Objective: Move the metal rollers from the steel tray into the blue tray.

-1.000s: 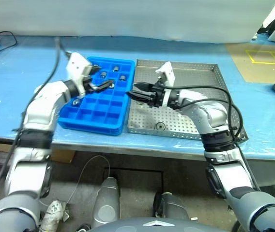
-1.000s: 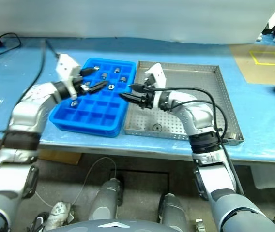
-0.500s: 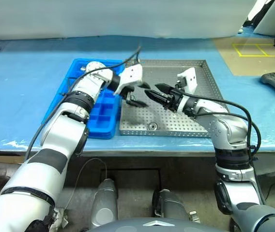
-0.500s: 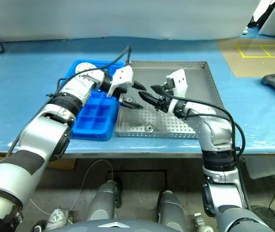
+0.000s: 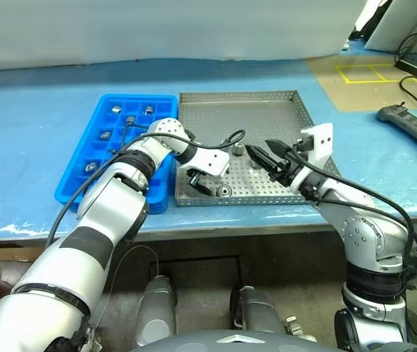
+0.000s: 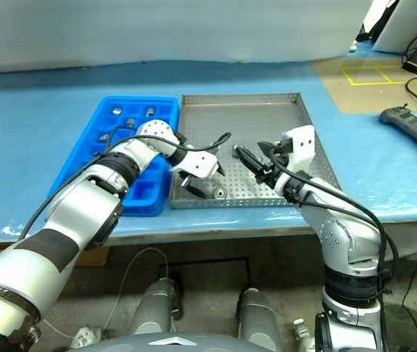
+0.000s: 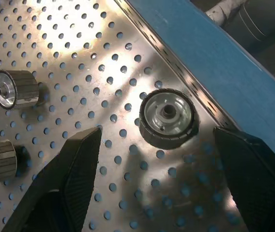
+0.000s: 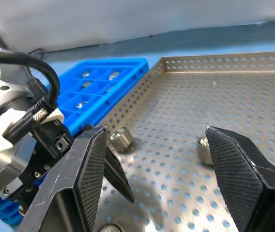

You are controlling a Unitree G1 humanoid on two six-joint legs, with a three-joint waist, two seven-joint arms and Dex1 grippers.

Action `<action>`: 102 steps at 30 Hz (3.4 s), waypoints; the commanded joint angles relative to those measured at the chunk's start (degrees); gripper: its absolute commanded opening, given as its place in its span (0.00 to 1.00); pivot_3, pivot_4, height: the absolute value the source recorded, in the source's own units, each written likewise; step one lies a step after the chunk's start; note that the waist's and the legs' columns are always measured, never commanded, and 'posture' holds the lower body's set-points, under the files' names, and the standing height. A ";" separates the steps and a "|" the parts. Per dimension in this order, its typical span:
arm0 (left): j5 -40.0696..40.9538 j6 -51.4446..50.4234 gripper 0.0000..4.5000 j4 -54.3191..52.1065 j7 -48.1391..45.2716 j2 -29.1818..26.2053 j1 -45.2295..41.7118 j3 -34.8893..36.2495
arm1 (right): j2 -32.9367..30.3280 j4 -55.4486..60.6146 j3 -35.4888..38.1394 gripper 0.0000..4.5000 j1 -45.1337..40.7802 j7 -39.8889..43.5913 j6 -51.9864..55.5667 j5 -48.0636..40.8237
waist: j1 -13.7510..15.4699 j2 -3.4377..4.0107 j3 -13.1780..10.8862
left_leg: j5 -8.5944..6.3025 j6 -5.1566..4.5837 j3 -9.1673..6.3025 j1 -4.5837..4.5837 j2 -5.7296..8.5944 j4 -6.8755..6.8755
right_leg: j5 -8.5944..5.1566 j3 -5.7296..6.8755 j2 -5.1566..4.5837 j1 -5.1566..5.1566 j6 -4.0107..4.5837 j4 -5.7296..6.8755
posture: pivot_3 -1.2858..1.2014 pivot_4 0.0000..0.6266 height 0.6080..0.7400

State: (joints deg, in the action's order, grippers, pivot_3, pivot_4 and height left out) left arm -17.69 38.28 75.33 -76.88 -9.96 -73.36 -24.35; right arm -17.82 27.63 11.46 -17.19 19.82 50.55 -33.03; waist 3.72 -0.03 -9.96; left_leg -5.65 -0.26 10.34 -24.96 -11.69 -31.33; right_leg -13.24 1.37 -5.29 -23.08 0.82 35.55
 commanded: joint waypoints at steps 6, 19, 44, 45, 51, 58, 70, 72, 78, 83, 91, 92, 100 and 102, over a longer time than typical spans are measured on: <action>-5.14 -1.84 0.87 1.30 5.15 2.43 1.45 -1.60 | 0.19 4.73 0.62 0.75 2.39 -3.37 0.07 -2.18 | -1.48 0.04 0.02 | -0.08 -0.13 0.01 -0.04 -0.02 0.02 | -0.01 0.00 0.04 -0.01 0.00 -0.14 | 0.32 0.24 1.00; -7.58 -5.27 0.67 1.66 0.91 2.17 2.80 -2.29 | -0.55 5.35 0.78 0.75 3.28 -4.95 0.10 -2.77 | -2.27 0.13 0.08 | -0.17 -0.27 0.09 0.11 -0.03 0.06 | -0.01 -0.11 0.04 0.11 0.00 -0.30 | 0.32 0.24 1.00; 3.24 -11.23 0.33 -0.39 -5.95 -1.51 -0.12 9.79 | -0.66 -0.91 -3.05 0.75 -0.43 -2.36 -2.62 -1.16 | -2.59 0.16 0.07 | -0.22 -0.33 0.21 0.45 -0.02 0.41 | 0.01 -0.17 0.00 0.39 0.00 -0.75 | 0.36 0.24 1.00; 4.15 -12.25 0.33 -0.56 -6.03 -1.62 -0.77 10.89 | -0.60 -1.27 -3.25 0.75 -0.63 -2.19 -2.84 -1.06 | -2.43 0.16 0.07 | -0.22 -0.33 0.21 0.35 -0.02 0.41 | 0.01 -0.16 -0.01 0.31 0.00 -0.74 | 0.36 0.24 1.00; 7.24 -15.34 0.62 -1.14 -7.87 -3.00 -2.94 14.63 | -0.44 -2.89 -4.45 0.75 -1.35 -1.54 -4.07 -0.61 | -2.26 0.17 0.07 | -0.26 -0.40 0.64 0.09 -0.01 0.34 | 0.02 -0.14 -0.05 0.08 0.02 -0.75 | 0.36 0.24 1.00; 2.77 -13.84 0.76 -0.67 -10.22 -5.81 -1.73 10.68 | -0.02 -3.42 -5.05 0.75 -0.98 -1.58 -5.01 -0.40 | -2.26 0.17 0.06 | -0.27 -0.41 0.80 0.08 -0.06 0.35 | 0.01 -0.19 -0.03 0.00 0.02 -0.74 | 0.36 0.24 1.00; -2.13 -13.27 1.00 0.16 -1.56 -4.48 0.01 6.84 | -0.33 -2.92 -4.99 0.75 0.45 -1.92 -5.37 0.04 | -2.17 0.17 0.06 | -0.28 -0.43 0.81 0.06 -0.07 0.33 | 0.02 -0.19 -0.03 -0.01 0.02 -0.74 | 0.36 0.24 1.00; -2.82 -13.72 1.00 0.25 -1.96 -4.23 0.61 6.11 | -0.28 -2.95 -5.04 0.75 0.69 -1.98 -5.39 0.21 | -2.16 0.16 0.06 | -0.28 -0.43 0.81 0.05 -0.07 0.34 | 0.02 -0.18 -0.03 -0.01 0.02 -0.74 | 0.36 0.24 1.00; -4.97 -15.39 1.00 0.55 -1.86 -4.56 1.71 4.13 | -0.21 -3.02 -4.94 0.75 1.20 -2.17 -5.38 0.42 | -2.27 0.16 0.06 | -0.28 -0.43 0.82 0.04 -0.08 0.33 | 0.02 -0.19 -0.04 -0.02 0.01 -0.73 | 0.35 0.24 1.00; -5.23 -16.64 1.00 0.63 -1.45 -4.52 1.96 3.94 | -0.19 -2.86 -4.87 0.75 1.46 -2.24 -5.42 0.44 | -2.28 0.16 0.06 | -0.29 -0.44 0.83 0.07 -0.07 0.33 | 0.02 -0.21 -0.04 -0.01 0.01 -0.73 | 0.35 0.24 1.00; -3.48 -16.21 0.80 0.06 -3.03 -3.28 3.05 4.94 | -0.42 -2.70 -4.93 0.75 1.57 -2.14 -5.19 0.41 | -2.15 0.16 0.06 | -0.29 -0.45 0.84 0.08 -0.05 0.33 | 0.02 -0.23 -0.05 0.01 0.01 -0.74 | 0.36 0.24 1.00; -3.86 -15.87 0.73 -0.01 -2.60 -3.41 3.17 4.58 | -0.45 -2.69 -4.94 0.75 1.60 -2.10 -5.17 0.39 | -2.17 0.16 0.06 | -0.30 -0.45 0.85 0.08 -0.05 0.33 | 0.02 -0.23 -0.05 0.01 0.01 -0.74 | 0.36 0.24 1.00; -3.71 -15.52 0.41 -0.23 -1.70 -5.16 3.51 4.75 | -0.32 -3.18 -5.39 0.75 1.43 -1.71 -5.17 0.39 | -2.30 0.16 0.06 | -0.29 -0.44 0.85 0.12 -0.07 0.32 | 0.02 -0.25 -0.04 0.02 0.01 -0.72 | 0.36 0.24 1.00; -2.77 -16.12 0.41 -0.31 -1.27 -5.27 3.24 5.69 | -0.37 -3.41 -5.55 0.75 1.02 -1.52 -5.16 0.41 | -2.33 0.16 0.06 | -0.29 -0.44 0.85 0.13 -0.07 0.33 | 0.02 -0.24 -0.04 0.02 0.01 -0.72 | 0.36 0.24 1.00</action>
State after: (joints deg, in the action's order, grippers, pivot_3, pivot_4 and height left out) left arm -20.97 22.54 75.66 -79.06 -14.31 -69.92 -19.39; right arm -17.91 23.23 5.86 -15.42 17.78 46.30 -32.46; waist 1.39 0.13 -9.89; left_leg -5.95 -0.70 11.19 -24.83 -11.77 -30.99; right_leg -13.22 1.12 -5.32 -23.07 0.83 34.83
